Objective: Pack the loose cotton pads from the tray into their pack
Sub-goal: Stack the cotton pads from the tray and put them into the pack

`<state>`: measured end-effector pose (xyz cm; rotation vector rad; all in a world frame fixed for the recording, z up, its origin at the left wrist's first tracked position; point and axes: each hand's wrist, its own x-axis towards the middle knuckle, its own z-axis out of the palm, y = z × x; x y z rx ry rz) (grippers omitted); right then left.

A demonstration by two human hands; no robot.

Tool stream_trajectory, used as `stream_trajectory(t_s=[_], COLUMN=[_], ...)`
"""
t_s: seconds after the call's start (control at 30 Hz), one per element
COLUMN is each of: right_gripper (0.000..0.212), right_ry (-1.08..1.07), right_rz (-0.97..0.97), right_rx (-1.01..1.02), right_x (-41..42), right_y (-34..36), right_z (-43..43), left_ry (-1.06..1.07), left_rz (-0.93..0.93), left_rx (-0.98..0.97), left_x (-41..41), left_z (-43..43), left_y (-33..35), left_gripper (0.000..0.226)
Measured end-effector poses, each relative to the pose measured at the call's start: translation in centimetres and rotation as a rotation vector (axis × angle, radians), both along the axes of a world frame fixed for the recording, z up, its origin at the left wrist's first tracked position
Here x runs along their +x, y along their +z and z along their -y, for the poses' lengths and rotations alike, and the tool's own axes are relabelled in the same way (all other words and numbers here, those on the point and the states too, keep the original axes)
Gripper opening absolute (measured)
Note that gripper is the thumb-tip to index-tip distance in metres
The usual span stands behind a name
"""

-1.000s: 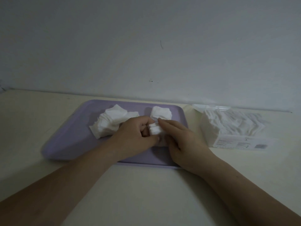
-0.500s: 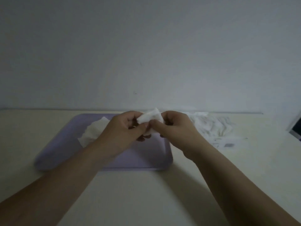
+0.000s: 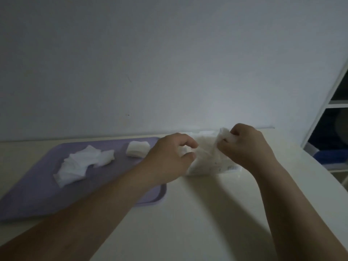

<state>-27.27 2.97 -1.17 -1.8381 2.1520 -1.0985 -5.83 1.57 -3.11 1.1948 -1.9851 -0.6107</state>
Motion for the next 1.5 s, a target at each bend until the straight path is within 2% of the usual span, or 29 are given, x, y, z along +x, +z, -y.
stream_trajectory(t_s=[0.07,0.23,0.4,0.53,0.67,0.77,0.83,0.97,1.1,1.37,1.43,1.5], right_gripper=[0.017,0.021,0.014,0.015,0.010,0.033,0.040,0.036,0.035,0.052,0.048,0.041], right_ry=[0.011,0.115,-0.048,-0.126,-0.103,-0.003,0.026,-0.014,-0.039,-0.154,-0.147,-0.048], right_rz=[-0.002,0.062,-0.128,-0.166,-0.185,-0.189,-0.185,-0.220,-0.163,-0.260,-0.248,-0.196], right_rx=[0.024,0.024,0.165,0.231,0.287,0.309,0.274,0.242,0.267,0.117,-0.024,-0.260], right_x=[-0.3,-0.3,0.4,1.4,1.3,0.8,1.1,2.4,2.7,2.5,2.6,3.7], right_y=[-0.1,0.2,-0.5,-0.5,-0.5,-0.8,-1.0,-1.6,-2.1,-1.5,-1.4,-1.7], right_z=[0.2,0.1,0.6,1.3,1.8,1.5,1.2,1.2,1.5,0.6,0.3,-0.1], left_ry=[-0.039,-0.081,-0.104,-0.101,-0.088,-0.082,-0.082,-0.110,-0.118,0.026,0.022,0.044], left_rz=[0.093,0.152,0.146,0.145,0.145,0.137,0.106,0.104,0.114,0.108,0.085,0.097], left_rx=[-0.047,-0.189,-0.189,-0.185,-0.186,-0.181,-0.178,-0.193,-0.199,-0.273,-0.262,-0.236], left_x=[-0.9,-2.2,-2.0,-2.0,-2.0,-2.0,-2.0,-2.0,-1.9,0.4,1.0,2.3], left_z=[0.3,0.9,1.3,1.3,1.3,1.5,1.7,1.7,1.5,1.4,1.0,0.7], left_y=[-0.3,-1.0,-1.3,-1.4,-1.7,-2.0,-2.1,-2.0,-2.0,-2.3,-2.6,-2.7], left_gripper=[0.016,0.015,0.017,0.019,0.016,0.016,0.017,0.019,0.017,0.012,0.015,0.025])
